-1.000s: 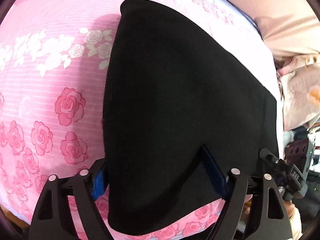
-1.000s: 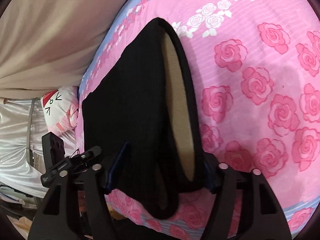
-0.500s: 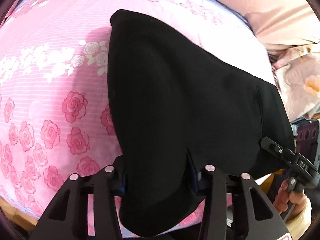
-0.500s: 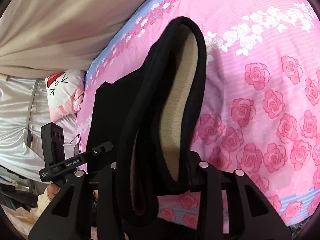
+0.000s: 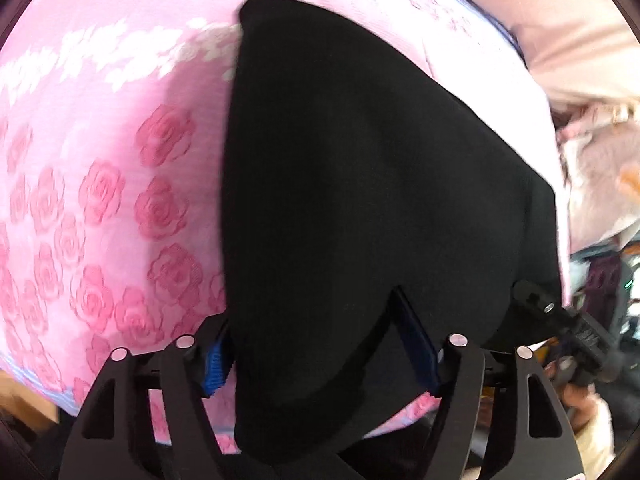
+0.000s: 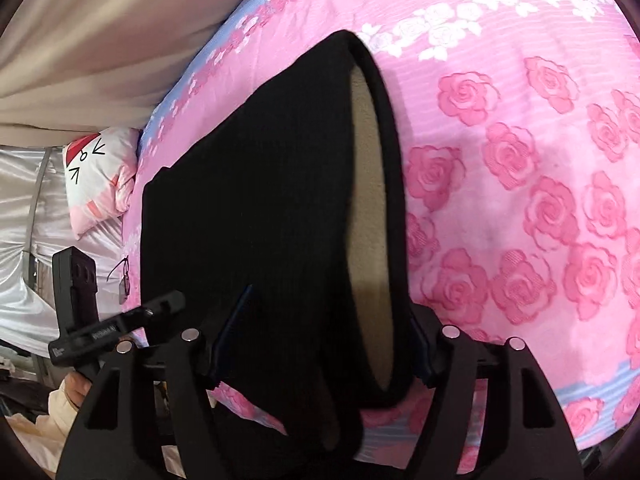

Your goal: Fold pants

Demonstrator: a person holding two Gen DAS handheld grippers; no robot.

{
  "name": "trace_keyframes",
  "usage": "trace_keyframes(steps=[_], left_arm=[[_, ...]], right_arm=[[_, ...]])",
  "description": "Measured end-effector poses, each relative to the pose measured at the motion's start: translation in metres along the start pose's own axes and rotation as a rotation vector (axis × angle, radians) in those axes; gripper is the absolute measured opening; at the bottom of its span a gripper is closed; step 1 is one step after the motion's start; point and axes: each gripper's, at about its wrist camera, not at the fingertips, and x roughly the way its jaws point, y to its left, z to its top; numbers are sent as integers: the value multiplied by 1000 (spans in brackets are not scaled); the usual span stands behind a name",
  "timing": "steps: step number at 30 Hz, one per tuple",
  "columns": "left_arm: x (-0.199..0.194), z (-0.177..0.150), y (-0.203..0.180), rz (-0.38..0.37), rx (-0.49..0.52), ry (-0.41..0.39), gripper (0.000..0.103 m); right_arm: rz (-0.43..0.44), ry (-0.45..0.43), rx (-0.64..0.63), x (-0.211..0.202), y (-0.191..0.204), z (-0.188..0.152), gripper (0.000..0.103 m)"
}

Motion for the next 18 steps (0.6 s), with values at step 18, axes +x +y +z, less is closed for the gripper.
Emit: trace_keyframes(steps=[18], left_arm=[[-27,-33,7,35,131,74,40]], right_arm=[[55,96,67,-8,-11,-28,51]])
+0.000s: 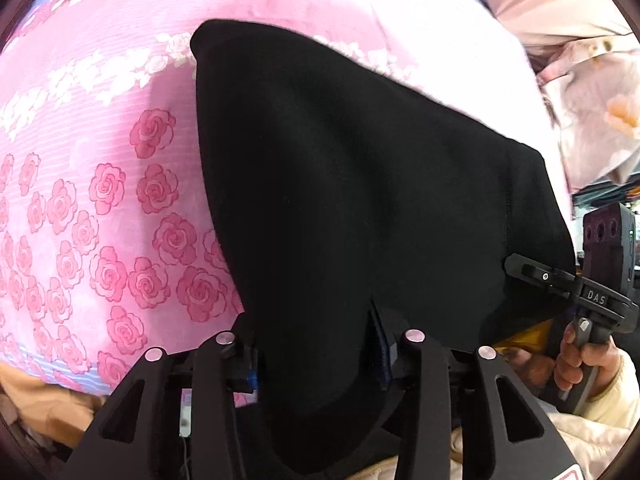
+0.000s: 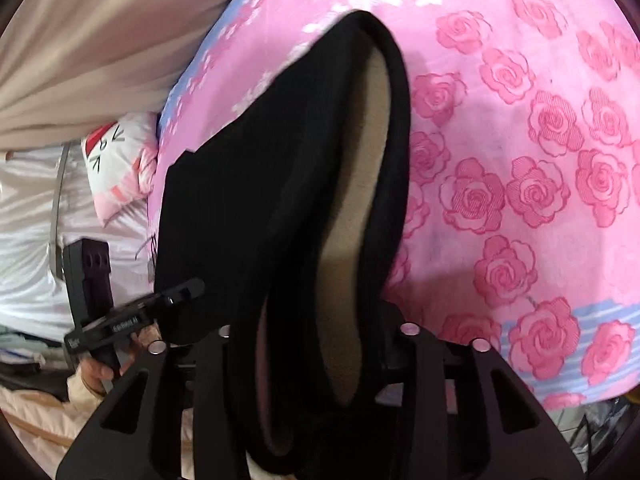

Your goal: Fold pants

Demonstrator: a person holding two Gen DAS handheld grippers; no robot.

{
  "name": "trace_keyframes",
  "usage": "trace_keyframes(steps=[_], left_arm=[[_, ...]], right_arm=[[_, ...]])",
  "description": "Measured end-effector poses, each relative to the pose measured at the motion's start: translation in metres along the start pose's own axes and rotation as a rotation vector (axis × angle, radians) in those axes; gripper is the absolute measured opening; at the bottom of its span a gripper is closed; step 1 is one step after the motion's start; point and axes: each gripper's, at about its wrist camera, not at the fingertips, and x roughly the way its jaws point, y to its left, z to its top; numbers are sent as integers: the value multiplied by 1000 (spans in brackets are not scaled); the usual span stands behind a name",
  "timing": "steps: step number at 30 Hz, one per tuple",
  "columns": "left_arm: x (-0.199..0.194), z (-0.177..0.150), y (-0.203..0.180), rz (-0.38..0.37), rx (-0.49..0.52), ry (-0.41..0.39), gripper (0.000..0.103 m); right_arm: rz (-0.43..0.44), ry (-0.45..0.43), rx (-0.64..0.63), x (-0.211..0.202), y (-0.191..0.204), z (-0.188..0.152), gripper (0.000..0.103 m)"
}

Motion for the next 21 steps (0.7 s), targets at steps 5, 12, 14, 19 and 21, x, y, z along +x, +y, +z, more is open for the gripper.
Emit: trace_keyframes(steps=[5,12,14,19,21], left_arm=[[15,6,4,49,-27,10,68],[29,27,-27,99,9,-1,56],[23,27,-36,127,45,-3,47],[1,33,-44,135,64,-22,41],[-9,34,-47,131,76,-31,40]], right_arm=[[-26,-15,-27,7,7,3,61],[-19,2,-30,8,26,5,37],[-7,-1,-30,6,33,5,36],[15,-9,-61,-10,49,7,34],[20,-2,-80,-18,58,7,34]])
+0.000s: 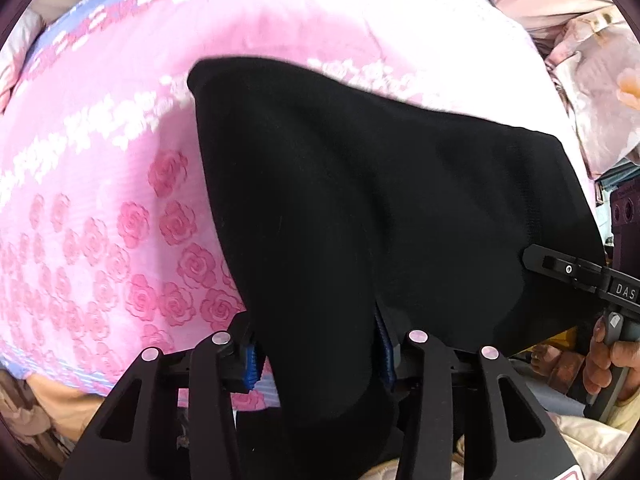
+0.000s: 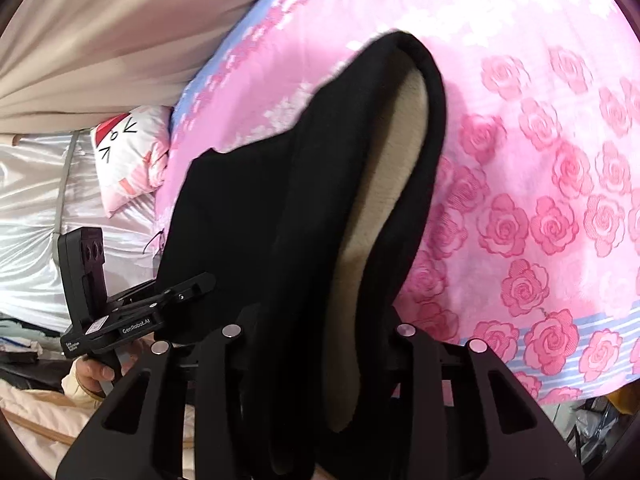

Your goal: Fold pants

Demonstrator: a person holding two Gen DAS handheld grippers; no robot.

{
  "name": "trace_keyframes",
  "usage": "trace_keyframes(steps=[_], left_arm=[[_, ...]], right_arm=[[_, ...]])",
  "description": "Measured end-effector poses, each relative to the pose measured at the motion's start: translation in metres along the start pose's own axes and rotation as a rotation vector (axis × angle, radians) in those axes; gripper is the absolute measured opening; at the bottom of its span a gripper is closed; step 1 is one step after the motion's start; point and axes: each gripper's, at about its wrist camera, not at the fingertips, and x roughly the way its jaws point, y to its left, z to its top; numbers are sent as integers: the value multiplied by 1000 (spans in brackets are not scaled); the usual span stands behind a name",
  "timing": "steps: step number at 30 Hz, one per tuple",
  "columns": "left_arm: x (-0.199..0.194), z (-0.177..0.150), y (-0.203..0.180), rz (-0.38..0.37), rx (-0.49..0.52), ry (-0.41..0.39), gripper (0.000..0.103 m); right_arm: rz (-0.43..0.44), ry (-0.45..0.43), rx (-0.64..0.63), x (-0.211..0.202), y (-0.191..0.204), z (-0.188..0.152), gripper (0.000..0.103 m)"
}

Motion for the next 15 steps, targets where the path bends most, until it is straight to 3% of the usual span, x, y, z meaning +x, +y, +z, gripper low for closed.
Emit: trace_keyframes(steps=[4,9,12,15], left_arm=[[-22,1,-1,-18,9,-8,39],[-64,-9,5,-81,14,-40,38],[-100,-9,5,-102,12,-123,37],[-140,20,8,-100,30,-247,37]], right_arm=[[14,20,-31,-19,12,-5,34],[53,-35,-116,-59,55,1,34],[83,-112,-179,-80,84,25,34],[102,-199,-265,-97,112,61,34]])
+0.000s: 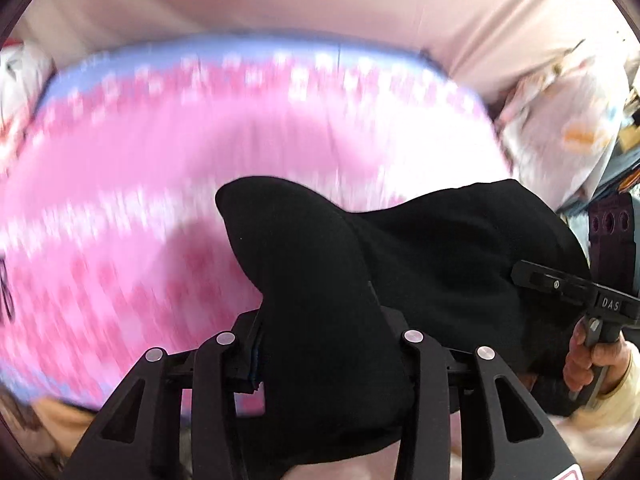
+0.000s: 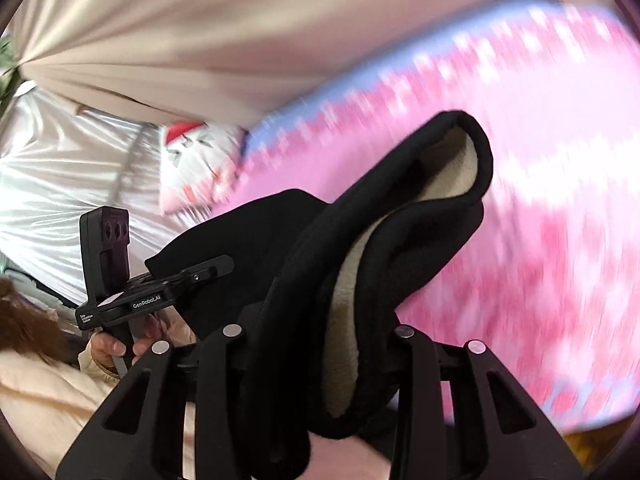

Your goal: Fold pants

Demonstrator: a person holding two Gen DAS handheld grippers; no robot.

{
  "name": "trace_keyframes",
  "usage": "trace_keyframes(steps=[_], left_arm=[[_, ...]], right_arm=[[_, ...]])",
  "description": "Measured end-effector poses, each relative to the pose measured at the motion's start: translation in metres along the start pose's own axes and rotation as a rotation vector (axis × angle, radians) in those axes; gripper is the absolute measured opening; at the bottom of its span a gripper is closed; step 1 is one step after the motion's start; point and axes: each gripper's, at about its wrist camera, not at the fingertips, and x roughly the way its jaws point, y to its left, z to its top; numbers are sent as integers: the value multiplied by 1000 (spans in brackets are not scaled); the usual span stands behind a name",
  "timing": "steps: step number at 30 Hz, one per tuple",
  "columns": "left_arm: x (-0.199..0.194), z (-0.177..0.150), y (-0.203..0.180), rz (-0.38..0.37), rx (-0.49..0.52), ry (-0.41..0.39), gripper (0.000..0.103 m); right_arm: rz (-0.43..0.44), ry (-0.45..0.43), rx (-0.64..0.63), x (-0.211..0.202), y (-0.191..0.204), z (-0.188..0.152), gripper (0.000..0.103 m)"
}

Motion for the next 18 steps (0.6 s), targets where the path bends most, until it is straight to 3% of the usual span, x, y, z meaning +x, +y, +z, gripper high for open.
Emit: trace_keyframes(steps=[5,9,12,14,15,17,18], left_arm=[[-27,72,-7,46,71,-190,37],[-21,124,4,85,92,-288,37],[20,169,21,137,108,-337,38],[51,188,35,153,97,-340,39],[79,200,47,161,96,-322,42],[146,214,74,201,68,-251,56],[169,215,85,221,45,-225,58]], right_arm=[[21,-137,-128,15,10,86,34],[9,-183,-172,59,-16,147,34],[-16,-194,-132,112,-58,179,34],[-58,-163,-75,165,-105,193,38],[-93,-142,-42,184,-125,192,42],[-218,-51,80,230,-177,188,43],[-236,-15,150,241,-198,181,48]])
